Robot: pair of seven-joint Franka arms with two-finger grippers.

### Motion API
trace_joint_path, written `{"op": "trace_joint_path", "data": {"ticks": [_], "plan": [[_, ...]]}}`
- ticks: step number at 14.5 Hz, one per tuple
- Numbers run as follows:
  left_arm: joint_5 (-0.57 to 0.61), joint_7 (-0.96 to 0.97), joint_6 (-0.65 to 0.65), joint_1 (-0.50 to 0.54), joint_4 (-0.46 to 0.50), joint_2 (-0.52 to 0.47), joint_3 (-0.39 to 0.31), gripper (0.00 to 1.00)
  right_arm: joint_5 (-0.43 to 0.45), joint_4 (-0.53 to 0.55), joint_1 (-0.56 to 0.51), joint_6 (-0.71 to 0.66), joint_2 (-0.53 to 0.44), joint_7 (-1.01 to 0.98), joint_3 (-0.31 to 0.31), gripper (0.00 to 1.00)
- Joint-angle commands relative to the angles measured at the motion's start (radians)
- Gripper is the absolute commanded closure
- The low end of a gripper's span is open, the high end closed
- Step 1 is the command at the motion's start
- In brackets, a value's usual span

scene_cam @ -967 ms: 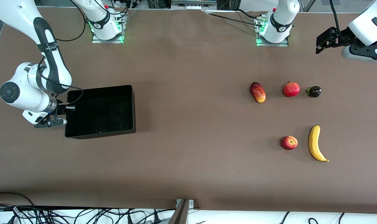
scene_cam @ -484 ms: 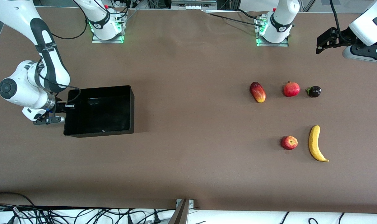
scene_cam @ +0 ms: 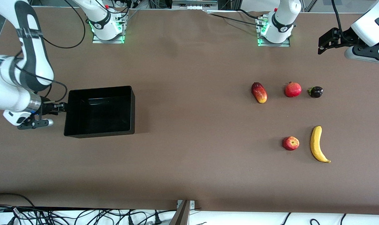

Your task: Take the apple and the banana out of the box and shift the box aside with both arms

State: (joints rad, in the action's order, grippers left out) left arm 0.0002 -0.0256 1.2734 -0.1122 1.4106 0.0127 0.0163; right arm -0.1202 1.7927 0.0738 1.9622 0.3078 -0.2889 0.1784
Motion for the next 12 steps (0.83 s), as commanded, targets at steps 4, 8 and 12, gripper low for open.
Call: {"op": "trace_joint_path", "data": {"ticks": [4, 8, 12], "plan": [[0.0, 0.007, -0.009, 0.006, 0.005, -0.005, 0.005, 0.0, 0.034, -0.032, 0.038, -0.193, -0.231, 0.059, -0.007, 0.0], [0.0, 0.007, -0.009, 0.006, 0.004, -0.005, 0.005, 0.0, 0.089, -0.027, 0.041, -0.339, -0.364, 0.217, -0.068, 0.0], [0.0, 0.01, -0.008, 0.006, 0.004, -0.005, 0.005, 0.0, 0.111, -0.064, 0.041, -0.353, -0.366, 0.225, -0.089, 0.0]]}}
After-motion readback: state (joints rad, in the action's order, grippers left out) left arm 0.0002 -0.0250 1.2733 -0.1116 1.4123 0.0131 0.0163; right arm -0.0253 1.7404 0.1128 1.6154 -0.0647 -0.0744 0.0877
